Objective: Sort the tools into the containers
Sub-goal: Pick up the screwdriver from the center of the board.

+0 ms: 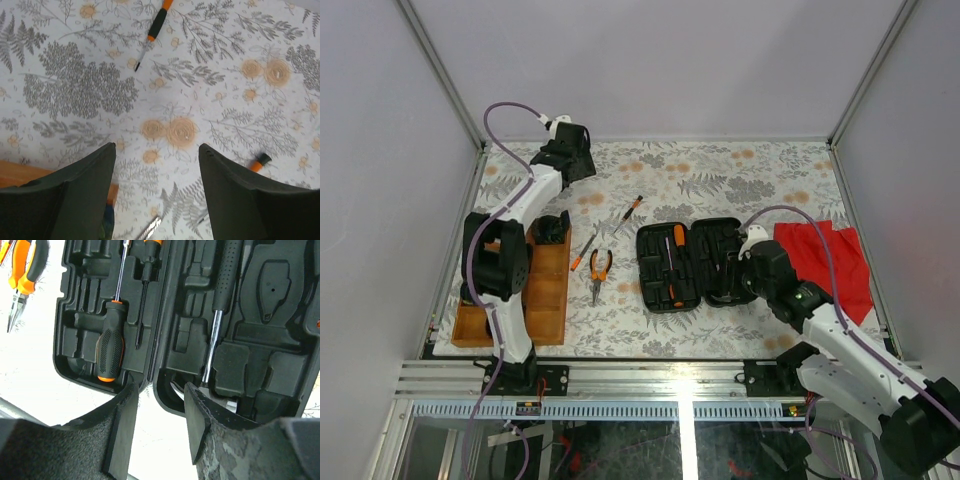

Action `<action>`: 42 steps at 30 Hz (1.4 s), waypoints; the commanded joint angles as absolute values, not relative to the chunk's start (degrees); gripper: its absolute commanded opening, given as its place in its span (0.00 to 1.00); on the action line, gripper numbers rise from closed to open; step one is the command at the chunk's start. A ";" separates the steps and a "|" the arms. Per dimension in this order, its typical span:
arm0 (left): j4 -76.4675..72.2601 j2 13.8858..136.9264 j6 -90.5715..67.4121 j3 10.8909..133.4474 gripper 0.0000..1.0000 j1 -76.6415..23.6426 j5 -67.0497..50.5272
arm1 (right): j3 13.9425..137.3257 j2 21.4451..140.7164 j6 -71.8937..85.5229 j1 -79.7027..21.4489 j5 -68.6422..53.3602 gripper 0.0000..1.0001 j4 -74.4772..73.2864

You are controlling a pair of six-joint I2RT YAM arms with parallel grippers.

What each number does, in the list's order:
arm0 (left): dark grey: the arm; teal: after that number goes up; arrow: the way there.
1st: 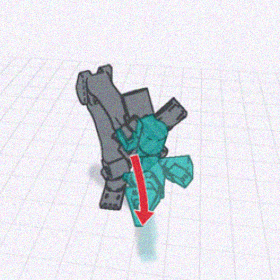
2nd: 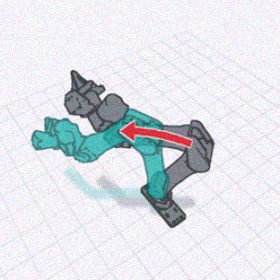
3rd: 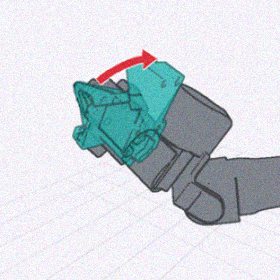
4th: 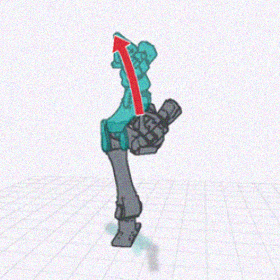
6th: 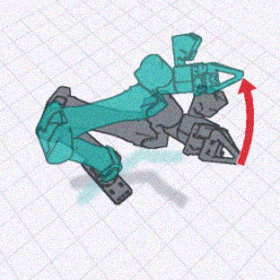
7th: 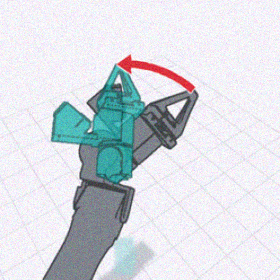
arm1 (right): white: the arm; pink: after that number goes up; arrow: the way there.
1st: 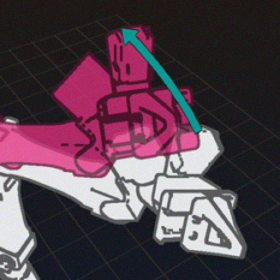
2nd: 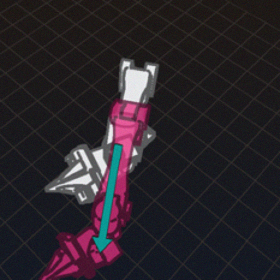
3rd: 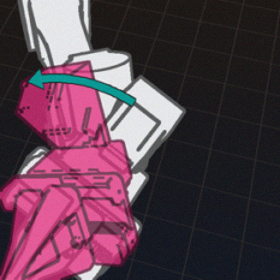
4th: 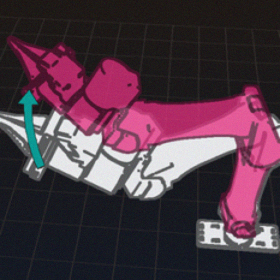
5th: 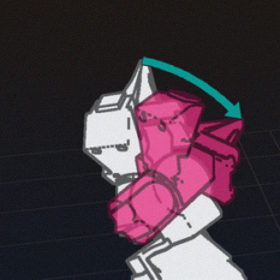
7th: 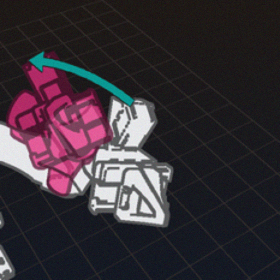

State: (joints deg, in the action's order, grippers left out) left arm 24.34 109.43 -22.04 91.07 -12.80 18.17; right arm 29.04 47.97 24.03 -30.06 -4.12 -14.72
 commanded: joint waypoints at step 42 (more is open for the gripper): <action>29.79 149.82 -6.51 133.69 0.77 -3.31 4.10 | 29.47 58.18 20.83 -30.41 -3.22 0.50 -3.50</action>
